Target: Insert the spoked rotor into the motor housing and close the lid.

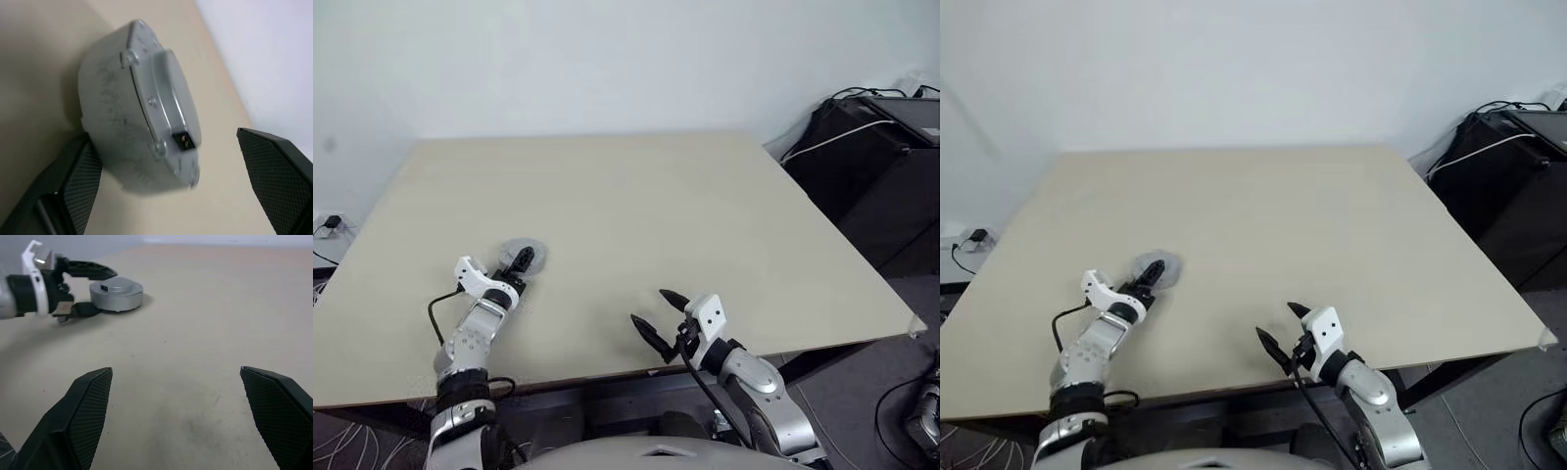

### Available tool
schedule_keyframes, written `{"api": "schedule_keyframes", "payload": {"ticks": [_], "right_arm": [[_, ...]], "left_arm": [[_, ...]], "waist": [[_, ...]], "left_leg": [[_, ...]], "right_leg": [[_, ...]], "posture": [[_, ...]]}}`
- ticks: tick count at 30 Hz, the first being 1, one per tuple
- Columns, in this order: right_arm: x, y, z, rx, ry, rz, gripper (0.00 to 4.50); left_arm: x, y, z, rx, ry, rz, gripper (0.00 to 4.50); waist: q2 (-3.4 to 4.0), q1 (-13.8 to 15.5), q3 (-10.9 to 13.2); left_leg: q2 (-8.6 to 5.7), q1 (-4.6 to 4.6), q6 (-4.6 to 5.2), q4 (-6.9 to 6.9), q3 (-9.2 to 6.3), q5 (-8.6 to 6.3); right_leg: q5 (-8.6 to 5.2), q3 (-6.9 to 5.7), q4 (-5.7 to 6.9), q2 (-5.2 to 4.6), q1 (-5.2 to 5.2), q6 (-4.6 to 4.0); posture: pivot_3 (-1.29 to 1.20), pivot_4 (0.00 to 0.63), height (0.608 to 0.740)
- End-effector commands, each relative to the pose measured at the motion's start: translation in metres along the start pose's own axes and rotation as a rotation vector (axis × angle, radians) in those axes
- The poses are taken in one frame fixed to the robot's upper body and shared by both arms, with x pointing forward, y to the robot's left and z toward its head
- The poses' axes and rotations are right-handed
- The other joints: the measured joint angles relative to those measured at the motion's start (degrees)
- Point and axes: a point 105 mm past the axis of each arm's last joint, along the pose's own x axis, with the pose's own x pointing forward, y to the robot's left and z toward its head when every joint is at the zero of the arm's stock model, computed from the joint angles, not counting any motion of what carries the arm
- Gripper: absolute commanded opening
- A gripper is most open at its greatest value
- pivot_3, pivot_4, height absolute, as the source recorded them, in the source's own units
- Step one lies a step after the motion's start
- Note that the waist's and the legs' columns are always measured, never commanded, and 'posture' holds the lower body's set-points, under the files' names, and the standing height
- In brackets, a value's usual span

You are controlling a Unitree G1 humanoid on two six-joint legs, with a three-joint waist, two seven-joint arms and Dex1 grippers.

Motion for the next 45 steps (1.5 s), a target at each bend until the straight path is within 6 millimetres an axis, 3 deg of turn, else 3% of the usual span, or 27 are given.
{"api": "schedule_keyframes", "payload": {"ticks": [1, 6, 14, 20, 26, 33, 45], "right_arm": [[0.004, -0.001, 0.011, -0.023, -0.029, 0.012, 4.50], [0.006, 0.000, 0.012, -0.018, -0.022, 0.025, 4.50], [0.005, -0.002, 0.011, 0.001, -0.018, 0.001, 4.50], [-0.002, -0.011, 0.012, -0.012, -0.050, -0.106, 4.50], [-0.016, -0.029, 0.014, -0.079, -0.095, -0.283, 4.50], [-0.029, -0.041, 0.014, -0.144, -0.108, -0.368, 4.50], [-0.031, -0.036, 0.014, -0.097, -0.099, -0.345, 4.50]], "left_arm": [[-0.012, -0.004, -0.002, 0.037, 0.035, -0.036, 4.48], [-0.033, -0.005, -0.014, 0.177, 0.117, -0.079, 4.48], [-0.064, -0.018, -0.040, 0.567, 0.217, -0.214, 4.48], [-0.080, -0.041, -0.049, 0.882, 0.003, -0.302, 4.48], [-0.090, -0.048, -0.055, 1.047, -0.155, -0.289, 4.48], [-0.097, -0.053, -0.059, 1.102, -0.241, -0.299, 4.48], [-0.094, -0.056, -0.057, 1.056, -0.271, -0.272, 4.48]], "waist": [[0.00, 0.1, 0.0], [0.03, 0.1, -0.1], [0.19, 0.2, 0.0], [0.28, 0.3, 0.1], [0.38, 0.9, 0.1], [0.40, 1.0, 0.2], [0.39, 1.1, 0.2]], "left_leg": [[0.00, 0.00, 0.00, 0.00, 0.00, 0.00], [0.00, 0.03, -0.01, -0.04, 0.04, 0.00], [0.00, 0.06, -0.03, -0.27, 0.26, 0.00], [0.00, 0.06, -0.03, -0.47, 0.33, 0.00], [0.00, 0.06, -0.02, -0.61, 0.39, -0.01], [0.01, 0.06, -0.01, -0.61, 0.40, -0.01], [0.06, 0.07, 0.03, -0.48, 0.39, -0.01]], "right_leg": [[0.00, 0.00, 0.01, 0.00, 0.00, 0.00], [-0.01, 0.04, 0.01, -0.01, 0.00, -0.02], [-0.03, 0.12, -0.05, -0.09, -0.07, -0.05], [-0.05, 0.13, -0.09, -0.12, -0.16, -0.08], [-0.07, 0.13, -0.10, -0.15, -0.24, -0.09], [-0.08, 0.11, -0.13, -0.13, -0.23, -0.08], [-0.09, 0.02, -0.11, -0.13, -0.18, -0.07]], "posture": [[0.00, 0.000, 0.740], [0.00, 0.000, 0.740], [0.00, 0.000, 0.740], [0.00, 0.000, 0.740], [0.00, 0.000, 0.740], [0.00, 0.000, 0.740], [0.00, 0.000, 0.740]]}}
